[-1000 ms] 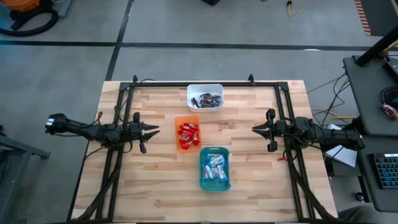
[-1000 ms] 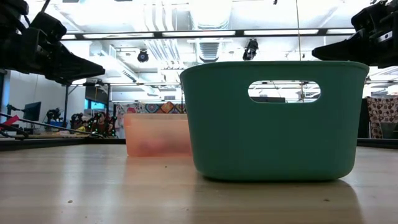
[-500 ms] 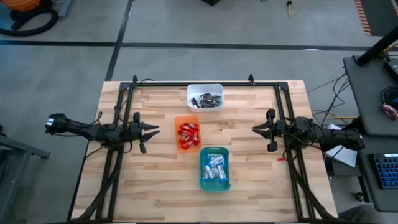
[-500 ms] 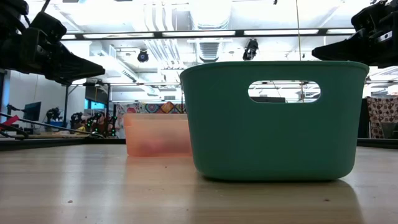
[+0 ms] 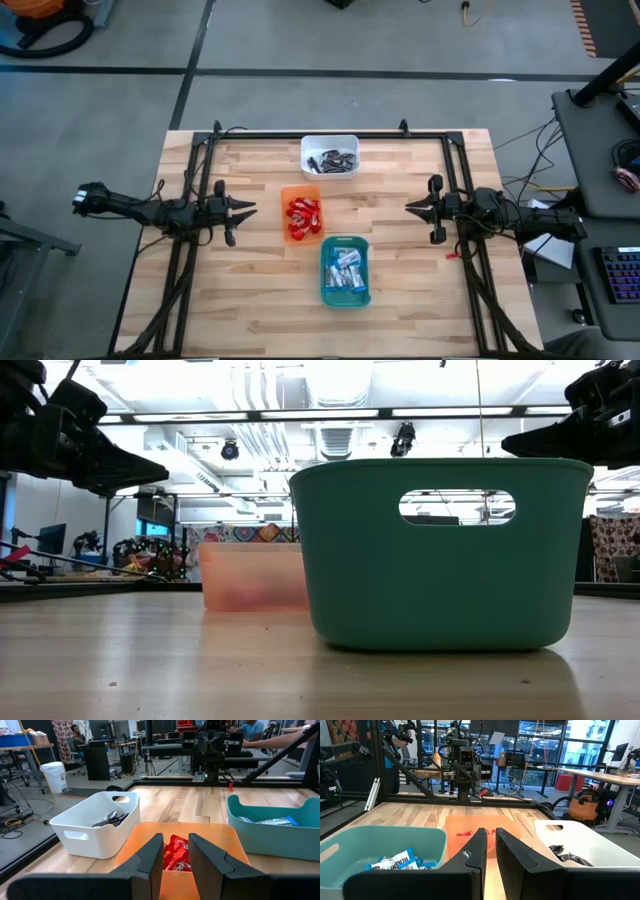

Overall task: Sort candy
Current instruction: Return to Home Position

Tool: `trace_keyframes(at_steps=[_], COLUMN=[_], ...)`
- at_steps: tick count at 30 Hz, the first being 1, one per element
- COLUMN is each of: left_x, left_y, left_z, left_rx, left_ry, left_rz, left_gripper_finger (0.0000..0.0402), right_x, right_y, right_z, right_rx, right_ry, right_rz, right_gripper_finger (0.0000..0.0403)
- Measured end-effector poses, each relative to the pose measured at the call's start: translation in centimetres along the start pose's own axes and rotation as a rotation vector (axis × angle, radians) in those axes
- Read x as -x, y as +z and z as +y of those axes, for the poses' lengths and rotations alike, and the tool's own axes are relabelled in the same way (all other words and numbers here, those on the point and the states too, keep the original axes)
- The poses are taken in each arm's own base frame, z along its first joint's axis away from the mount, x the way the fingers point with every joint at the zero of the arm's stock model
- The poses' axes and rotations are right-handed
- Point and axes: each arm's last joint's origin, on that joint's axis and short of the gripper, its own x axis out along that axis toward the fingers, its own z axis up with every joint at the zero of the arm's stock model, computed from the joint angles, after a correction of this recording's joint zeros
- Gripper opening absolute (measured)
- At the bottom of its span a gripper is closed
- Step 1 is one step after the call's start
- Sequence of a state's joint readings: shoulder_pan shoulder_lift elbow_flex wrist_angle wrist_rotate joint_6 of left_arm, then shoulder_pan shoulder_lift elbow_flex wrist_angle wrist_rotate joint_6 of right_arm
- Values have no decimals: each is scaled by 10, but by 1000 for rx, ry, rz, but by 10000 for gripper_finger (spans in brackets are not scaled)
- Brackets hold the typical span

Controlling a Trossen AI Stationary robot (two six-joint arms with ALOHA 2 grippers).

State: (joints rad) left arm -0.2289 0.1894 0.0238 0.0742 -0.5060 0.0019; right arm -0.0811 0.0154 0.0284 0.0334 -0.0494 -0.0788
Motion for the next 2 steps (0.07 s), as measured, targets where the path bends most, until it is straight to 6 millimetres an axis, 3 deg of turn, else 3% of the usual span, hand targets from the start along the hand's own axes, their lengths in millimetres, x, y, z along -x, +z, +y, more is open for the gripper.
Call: trace_keyframes(at_steps=[2], left_x=[0], left_y=[0], left_z=[0], left_rx=[0], left_ry=[0], left_rz=[0], left_gripper_finger=[75], right_x=[0], right_y=[0], right_z=[0], right_rx=[0], right_ry=[0], right_rz=[0], right_gripper_finger=[34])
